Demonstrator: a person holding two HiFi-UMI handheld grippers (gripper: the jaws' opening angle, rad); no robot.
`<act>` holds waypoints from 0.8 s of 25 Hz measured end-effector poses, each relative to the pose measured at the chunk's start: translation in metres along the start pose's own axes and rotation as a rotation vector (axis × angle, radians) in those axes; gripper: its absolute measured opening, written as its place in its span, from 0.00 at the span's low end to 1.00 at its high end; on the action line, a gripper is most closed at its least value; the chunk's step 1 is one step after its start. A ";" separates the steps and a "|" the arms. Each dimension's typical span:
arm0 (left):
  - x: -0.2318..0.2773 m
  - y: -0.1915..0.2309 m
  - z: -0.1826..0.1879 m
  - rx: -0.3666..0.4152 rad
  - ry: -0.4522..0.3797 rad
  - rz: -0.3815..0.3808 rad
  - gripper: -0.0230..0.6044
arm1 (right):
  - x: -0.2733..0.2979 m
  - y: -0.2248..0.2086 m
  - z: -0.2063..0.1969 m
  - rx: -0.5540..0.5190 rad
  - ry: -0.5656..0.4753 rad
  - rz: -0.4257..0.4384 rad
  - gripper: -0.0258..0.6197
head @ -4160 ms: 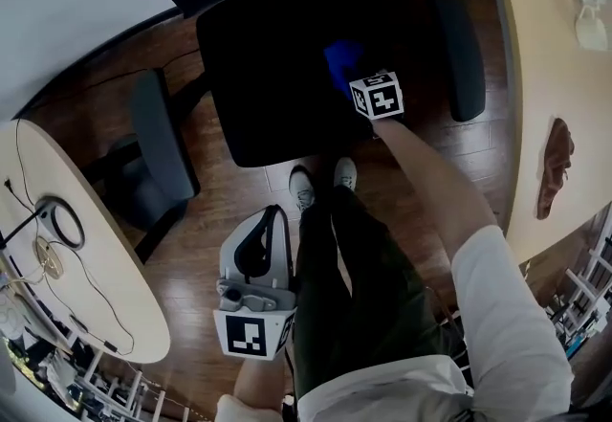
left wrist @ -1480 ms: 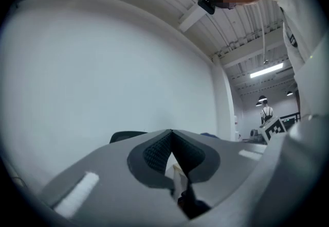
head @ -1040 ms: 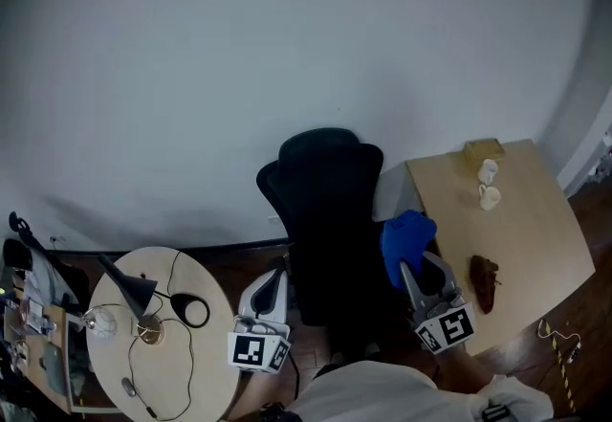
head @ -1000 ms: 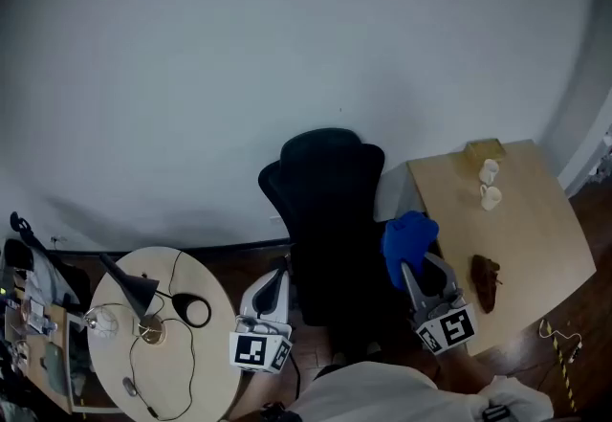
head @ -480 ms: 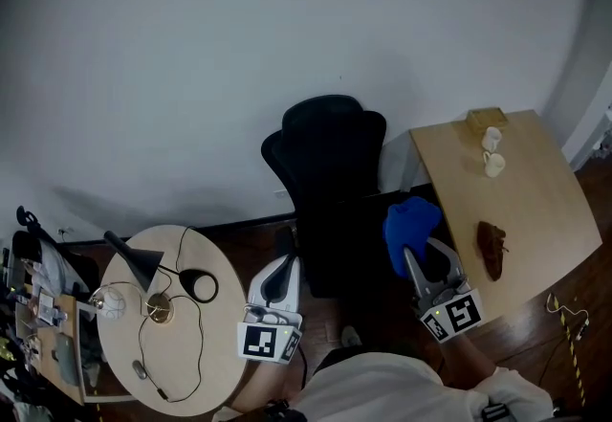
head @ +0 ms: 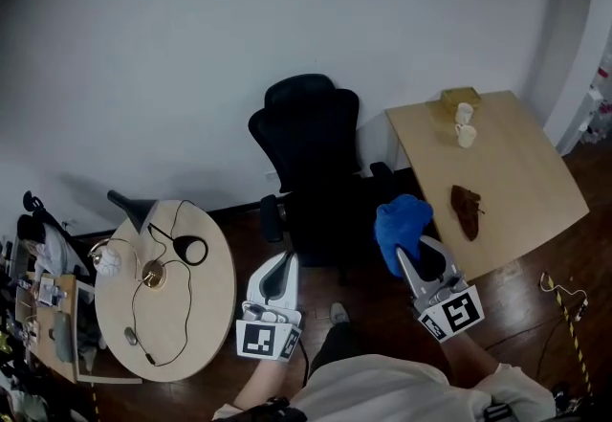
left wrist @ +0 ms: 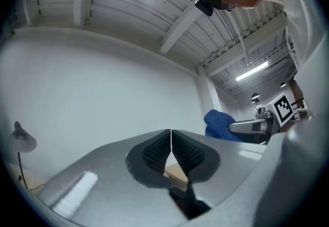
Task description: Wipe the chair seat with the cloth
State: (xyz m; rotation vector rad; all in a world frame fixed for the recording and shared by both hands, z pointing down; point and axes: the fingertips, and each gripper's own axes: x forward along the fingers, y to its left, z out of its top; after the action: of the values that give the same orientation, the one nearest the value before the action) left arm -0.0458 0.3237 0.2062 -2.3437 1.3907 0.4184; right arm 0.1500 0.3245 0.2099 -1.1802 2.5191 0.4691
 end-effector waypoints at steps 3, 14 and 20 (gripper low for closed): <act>-0.047 -0.058 0.006 -0.035 0.030 0.005 0.14 | -0.064 0.016 0.020 0.011 -0.003 -0.012 0.19; -0.146 -0.160 0.077 -0.020 0.059 -0.025 0.14 | -0.200 0.078 0.095 0.042 -0.036 -0.023 0.19; -0.177 -0.164 0.116 -0.005 0.006 -0.029 0.14 | -0.208 0.112 0.122 0.043 -0.057 -0.017 0.19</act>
State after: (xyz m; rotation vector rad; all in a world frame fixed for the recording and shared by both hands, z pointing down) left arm 0.0096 0.5858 0.2094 -2.3681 1.3578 0.4064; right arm 0.2066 0.5845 0.2047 -1.1553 2.4561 0.4366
